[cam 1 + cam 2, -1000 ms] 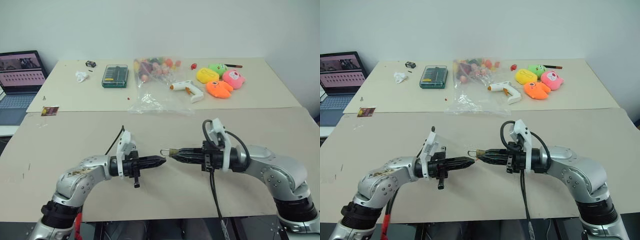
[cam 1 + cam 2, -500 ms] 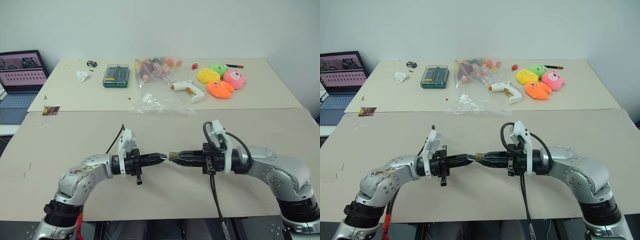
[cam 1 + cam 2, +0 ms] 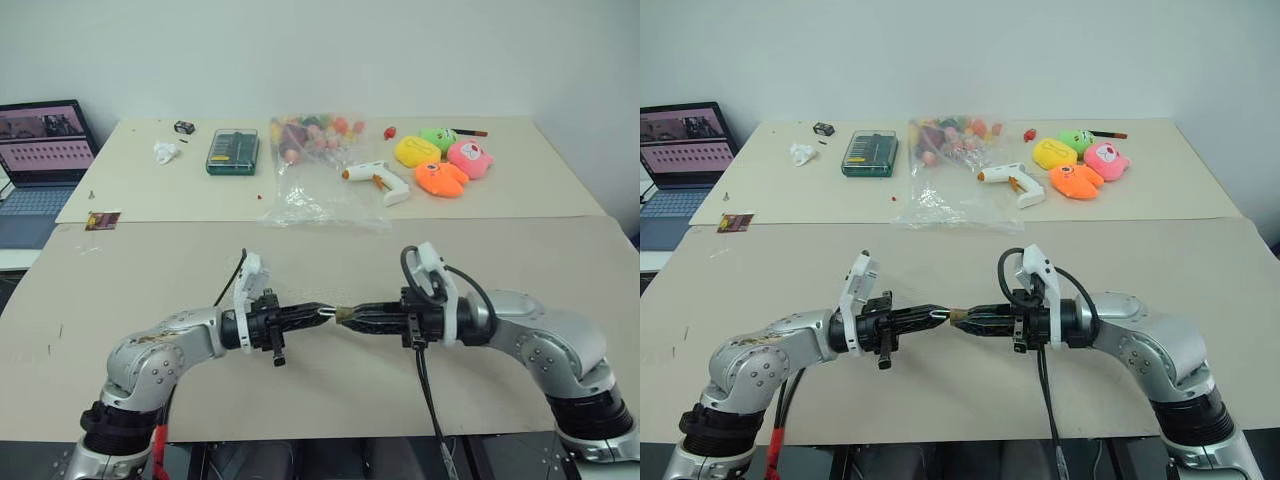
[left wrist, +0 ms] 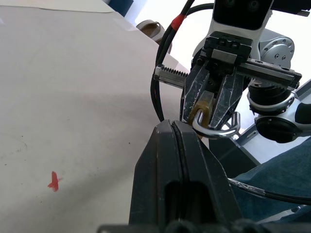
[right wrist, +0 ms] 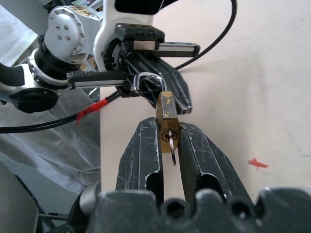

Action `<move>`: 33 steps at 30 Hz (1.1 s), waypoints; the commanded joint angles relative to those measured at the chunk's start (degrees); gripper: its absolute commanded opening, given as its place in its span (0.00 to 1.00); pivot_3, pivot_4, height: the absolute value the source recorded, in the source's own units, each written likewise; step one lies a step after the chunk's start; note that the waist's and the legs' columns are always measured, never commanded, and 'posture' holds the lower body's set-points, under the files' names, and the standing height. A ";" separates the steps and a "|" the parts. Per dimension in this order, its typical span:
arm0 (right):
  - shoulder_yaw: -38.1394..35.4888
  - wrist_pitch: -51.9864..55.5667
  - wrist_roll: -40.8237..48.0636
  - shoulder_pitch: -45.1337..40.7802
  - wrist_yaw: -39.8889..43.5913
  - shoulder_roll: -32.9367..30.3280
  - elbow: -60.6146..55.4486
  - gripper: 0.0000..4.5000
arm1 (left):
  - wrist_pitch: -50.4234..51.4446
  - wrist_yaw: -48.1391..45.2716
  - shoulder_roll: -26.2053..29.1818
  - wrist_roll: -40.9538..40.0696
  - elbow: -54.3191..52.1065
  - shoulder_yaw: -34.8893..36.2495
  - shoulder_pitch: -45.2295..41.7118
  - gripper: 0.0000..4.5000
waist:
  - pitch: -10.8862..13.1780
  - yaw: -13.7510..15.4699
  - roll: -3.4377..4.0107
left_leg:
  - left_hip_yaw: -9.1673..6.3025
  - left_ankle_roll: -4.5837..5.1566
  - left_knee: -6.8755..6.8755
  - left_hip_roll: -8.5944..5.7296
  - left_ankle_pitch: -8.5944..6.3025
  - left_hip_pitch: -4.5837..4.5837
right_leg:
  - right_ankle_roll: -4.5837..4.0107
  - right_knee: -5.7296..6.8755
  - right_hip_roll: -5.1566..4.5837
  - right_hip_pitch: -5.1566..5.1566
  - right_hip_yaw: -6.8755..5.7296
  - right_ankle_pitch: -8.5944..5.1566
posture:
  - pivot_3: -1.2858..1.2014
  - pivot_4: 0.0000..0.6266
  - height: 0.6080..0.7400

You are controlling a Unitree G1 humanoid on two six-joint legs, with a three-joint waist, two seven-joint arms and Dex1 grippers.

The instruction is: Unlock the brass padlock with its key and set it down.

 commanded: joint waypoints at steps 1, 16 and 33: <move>-0.49 -2.42 -1.84 -1.65 0.38 0.49 1.44 0.02 | 0.28 -0.73 0.24 -2.06 -2.82 0.79 -0.68 0.01 | 0.00 0.10 0.00 | 0.00 0.00 0.00 -0.01 0.00 0.00 | 0.00 -0.01 0.00 0.00 0.00 0.00 | 0.52 0.24 1.00; -1.03 1.12 0.49 -0.85 -0.42 0.73 -2.63 0.02 | -0.54 -0.38 0.39 -2.02 -2.46 1.01 -0.10 0.01 | 0.00 0.22 0.00 | 0.00 -0.02 -0.01 0.00 0.00 -0.01 | -0.01 -0.02 0.00 -0.01 0.01 0.00 | 0.52 0.24 1.00; -1.47 -4.70 -4.97 4.15 4.09 -3.40 4.06 0.02 | -1.11 -1.18 0.19 -1.05 -1.26 0.77 -0.98 0.01 | 0.00 0.54 0.00 | 0.00 -0.02 0.00 -0.01 -0.01 0.00 | -0.01 -0.04 0.00 0.03 0.00 -0.01 | 0.52 0.24 1.00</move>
